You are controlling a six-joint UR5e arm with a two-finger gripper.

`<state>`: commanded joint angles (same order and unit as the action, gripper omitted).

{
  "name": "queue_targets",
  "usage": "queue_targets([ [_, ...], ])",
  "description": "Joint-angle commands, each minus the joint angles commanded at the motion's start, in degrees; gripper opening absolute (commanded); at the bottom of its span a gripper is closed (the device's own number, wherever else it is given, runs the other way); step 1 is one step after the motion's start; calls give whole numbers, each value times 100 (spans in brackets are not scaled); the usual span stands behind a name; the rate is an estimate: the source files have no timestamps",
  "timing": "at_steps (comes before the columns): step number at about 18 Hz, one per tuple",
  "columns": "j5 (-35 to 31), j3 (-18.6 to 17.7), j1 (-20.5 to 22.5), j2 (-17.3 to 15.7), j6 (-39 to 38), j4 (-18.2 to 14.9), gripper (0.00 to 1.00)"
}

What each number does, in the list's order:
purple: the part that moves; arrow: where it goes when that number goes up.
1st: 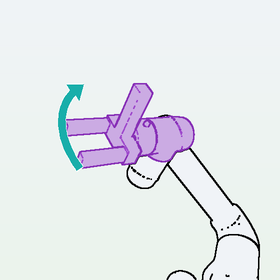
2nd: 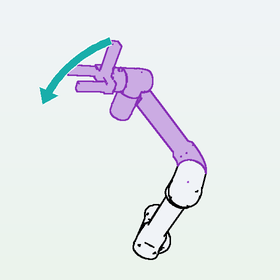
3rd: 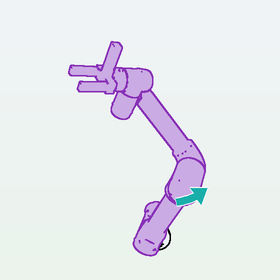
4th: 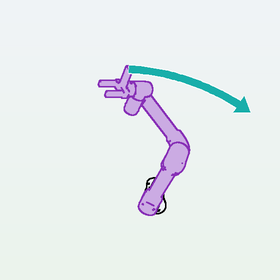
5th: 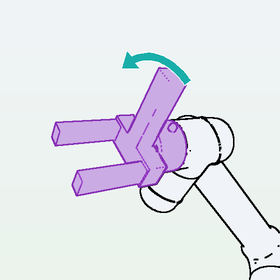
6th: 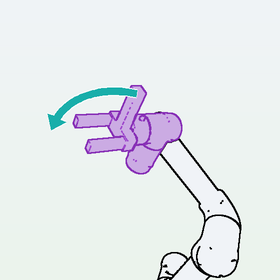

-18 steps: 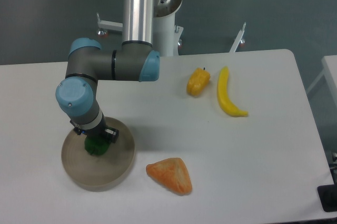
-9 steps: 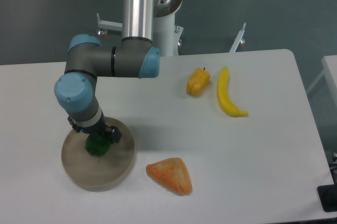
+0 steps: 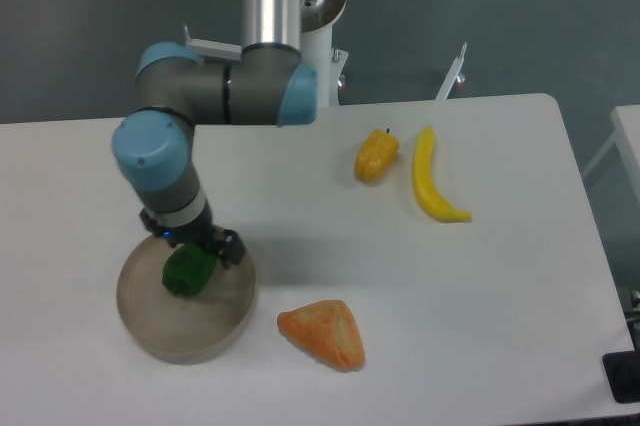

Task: Place the green pepper on the plate

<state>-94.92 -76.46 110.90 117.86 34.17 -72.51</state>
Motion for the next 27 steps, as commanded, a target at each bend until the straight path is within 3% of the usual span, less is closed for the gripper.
queue_targets([
  [14,0,-299,2084,-378,3288,70,100],
  [27,0,-290,2278,-299,3790,439,100],
])
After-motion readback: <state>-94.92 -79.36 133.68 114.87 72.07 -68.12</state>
